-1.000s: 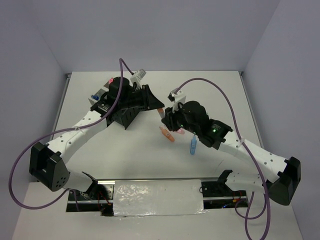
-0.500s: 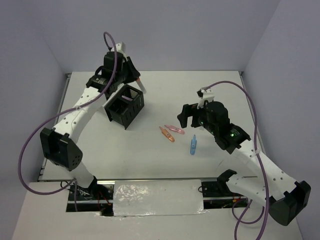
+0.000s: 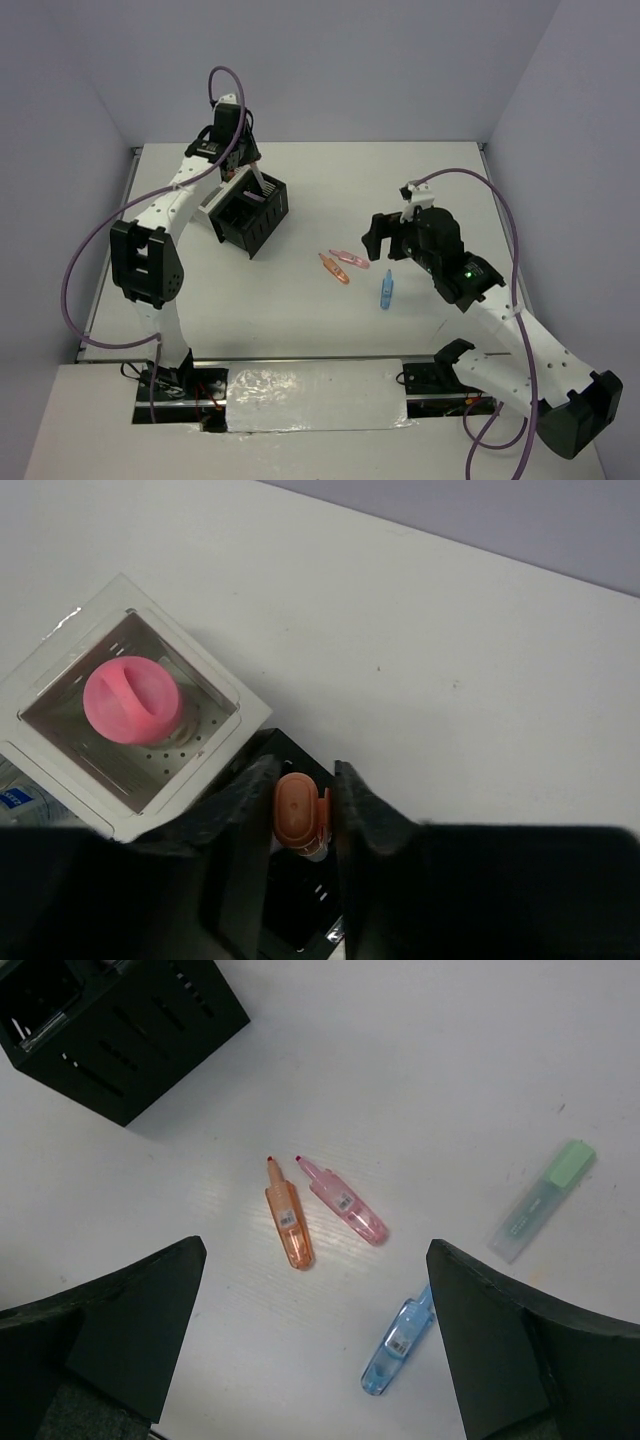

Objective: Sort the stationery into containers
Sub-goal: Place the pen in the storage box, then pick up the pen from the center of the board.

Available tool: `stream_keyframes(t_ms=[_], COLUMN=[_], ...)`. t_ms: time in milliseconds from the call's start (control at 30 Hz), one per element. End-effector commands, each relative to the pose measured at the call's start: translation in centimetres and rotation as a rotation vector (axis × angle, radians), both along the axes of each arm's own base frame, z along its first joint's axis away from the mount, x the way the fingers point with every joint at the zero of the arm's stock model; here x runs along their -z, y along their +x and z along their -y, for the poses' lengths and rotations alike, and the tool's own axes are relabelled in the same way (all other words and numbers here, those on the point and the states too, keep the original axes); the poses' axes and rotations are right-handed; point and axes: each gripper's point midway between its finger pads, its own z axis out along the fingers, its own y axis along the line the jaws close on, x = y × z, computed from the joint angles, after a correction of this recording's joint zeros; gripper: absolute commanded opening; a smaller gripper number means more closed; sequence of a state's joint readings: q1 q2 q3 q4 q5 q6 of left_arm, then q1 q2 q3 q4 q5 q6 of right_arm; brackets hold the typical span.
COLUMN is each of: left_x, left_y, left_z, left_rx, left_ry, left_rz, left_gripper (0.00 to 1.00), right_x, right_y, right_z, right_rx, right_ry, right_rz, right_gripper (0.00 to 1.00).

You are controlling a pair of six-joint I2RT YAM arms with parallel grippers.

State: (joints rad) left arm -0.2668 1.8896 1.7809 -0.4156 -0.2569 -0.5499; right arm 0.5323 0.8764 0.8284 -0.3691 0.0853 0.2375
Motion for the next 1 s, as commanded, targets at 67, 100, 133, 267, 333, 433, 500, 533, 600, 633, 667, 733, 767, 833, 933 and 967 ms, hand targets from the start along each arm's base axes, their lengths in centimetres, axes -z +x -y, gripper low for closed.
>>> stream_keyframes(t_ms=[67,100,133,267,333,433,500,533,600,633,667,733,767,833,933,967], left_x=[1.0,1.1,0.7,-0.9,-2.1,-5.3,-6.6,-7.8,-9.0,-9.7,-10.2,-10.9,-11.1,-11.4,-11.4,-11.3], left_y=[0.1,0.0,-0.2,-0.9,-1.5,-4.8,-7.0,-9.2,-11.3,-13.4,-14.4,-16.9,-17.7,-19.2,-20.2,-20.3], left_z=[-0.4,-0.4,-0.4,-0.1,0.5,1.6,2.7,2.5,2.5,1.9,1.6,1.0,0.8,0.3,-0.1,-0.1], left_rx=[-0.028,-0.029,-0.028,0.003,0.039,0.125,0.198,0.218,0.249,0.257,0.260,0.285,0.291,0.301,0.309,0.311], left_ry=[-0.003,-0.008,-0.012,-0.024,-0.041,-0.084,-0.124,-0.134,-0.145,-0.141,-0.139,-0.130,-0.123,-0.105,-0.087,-0.086], left_rz=[0.003,0.003,0.011,0.012,0.011,0.028,0.040,0.065,0.107,0.134,0.153,0.187,0.194,0.207,0.201,0.196], left_gripper=[0.61,0.76,0.81,0.93,0.93,0.98,0.99,0.99,0.99,0.99,0.99,0.99,0.99,0.99,0.99,0.99], right_x=[0.1,0.5,1.0,4.8,5.5,8.0,10.1,10.9,13.1,13.8,15.1,16.3,17.6,18.6,20.5,21.0], right_y=[1.0,1.4,1.7,4.3,6.0,8.5,10.6,10.9,12.3,12.6,12.9,13.0,12.7,12.4,11.0,10.4], right_z=[0.6,0.9,1.3,3.9,5.7,8.1,9.9,10.4,11.0,11.4,11.5,11.2,10.9,10.3,10.7,10.9], right_rx=[0.026,0.048,0.071,0.209,0.288,0.404,0.490,0.513,0.543,0.552,0.549,0.537,0.524,0.506,0.514,0.512], right_ry=[-0.007,-0.010,-0.013,-0.004,0.002,-0.037,-0.091,-0.110,-0.140,-0.139,-0.146,-0.144,-0.145,-0.125,-0.156,-0.159], right_rz=[0.005,-0.017,-0.039,-0.213,-0.252,-0.352,-0.420,-0.449,-0.507,-0.523,-0.556,-0.587,-0.617,-0.635,-0.683,-0.697], right_gripper=[1.00,1.00,1.00,1.00,1.00,1.00,1.00,1.00,0.99,0.98,0.96,0.93,0.91,0.86,0.72,0.65])
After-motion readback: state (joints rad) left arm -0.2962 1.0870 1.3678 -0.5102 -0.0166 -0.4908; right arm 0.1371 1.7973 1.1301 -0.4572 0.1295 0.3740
